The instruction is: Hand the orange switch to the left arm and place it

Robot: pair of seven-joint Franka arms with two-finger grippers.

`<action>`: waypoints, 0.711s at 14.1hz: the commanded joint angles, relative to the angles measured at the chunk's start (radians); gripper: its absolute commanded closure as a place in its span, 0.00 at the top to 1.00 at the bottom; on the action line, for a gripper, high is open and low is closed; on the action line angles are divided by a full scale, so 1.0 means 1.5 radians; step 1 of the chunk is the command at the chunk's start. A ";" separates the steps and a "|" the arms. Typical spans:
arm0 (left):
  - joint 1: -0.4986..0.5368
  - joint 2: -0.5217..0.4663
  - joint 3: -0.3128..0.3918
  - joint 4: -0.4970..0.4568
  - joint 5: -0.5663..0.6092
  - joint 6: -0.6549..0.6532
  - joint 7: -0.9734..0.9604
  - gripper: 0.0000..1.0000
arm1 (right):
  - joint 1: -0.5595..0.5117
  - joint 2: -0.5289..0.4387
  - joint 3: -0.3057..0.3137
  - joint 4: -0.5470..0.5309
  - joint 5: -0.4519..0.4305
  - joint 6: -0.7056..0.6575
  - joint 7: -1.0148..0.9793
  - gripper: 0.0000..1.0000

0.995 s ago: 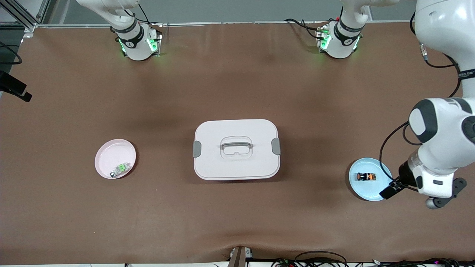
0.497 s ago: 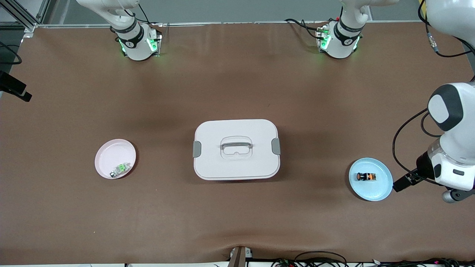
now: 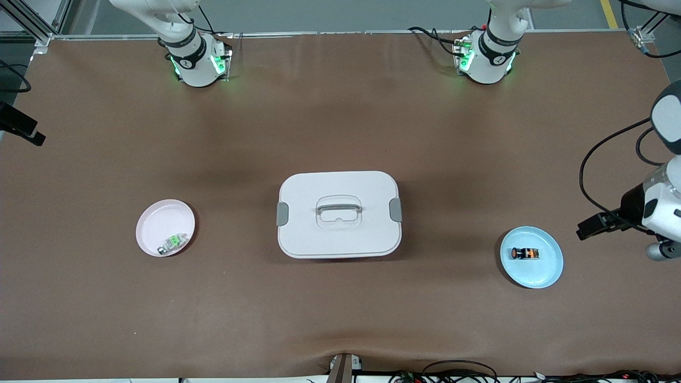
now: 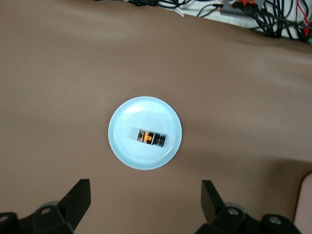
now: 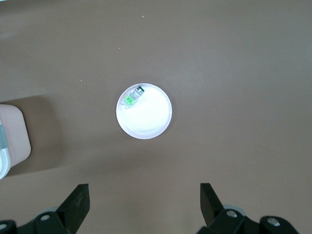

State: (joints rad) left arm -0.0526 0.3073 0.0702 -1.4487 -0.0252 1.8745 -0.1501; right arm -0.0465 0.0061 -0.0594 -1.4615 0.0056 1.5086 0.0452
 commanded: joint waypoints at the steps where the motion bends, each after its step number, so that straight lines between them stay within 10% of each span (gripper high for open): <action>1: 0.003 -0.081 -0.007 -0.077 0.011 -0.009 0.022 1.00 | -0.015 -0.009 0.009 -0.001 0.010 -0.003 0.006 1.00; 10: 0.003 -0.260 -0.021 -0.254 0.012 -0.003 0.103 1.00 | -0.015 -0.009 0.009 -0.001 0.011 -0.023 0.008 1.00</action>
State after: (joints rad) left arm -0.0534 -0.0136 0.0501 -1.7603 -0.0252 1.8575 -0.0133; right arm -0.0467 0.0061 -0.0596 -1.4614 0.0056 1.4969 0.0471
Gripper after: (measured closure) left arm 0.000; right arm 0.000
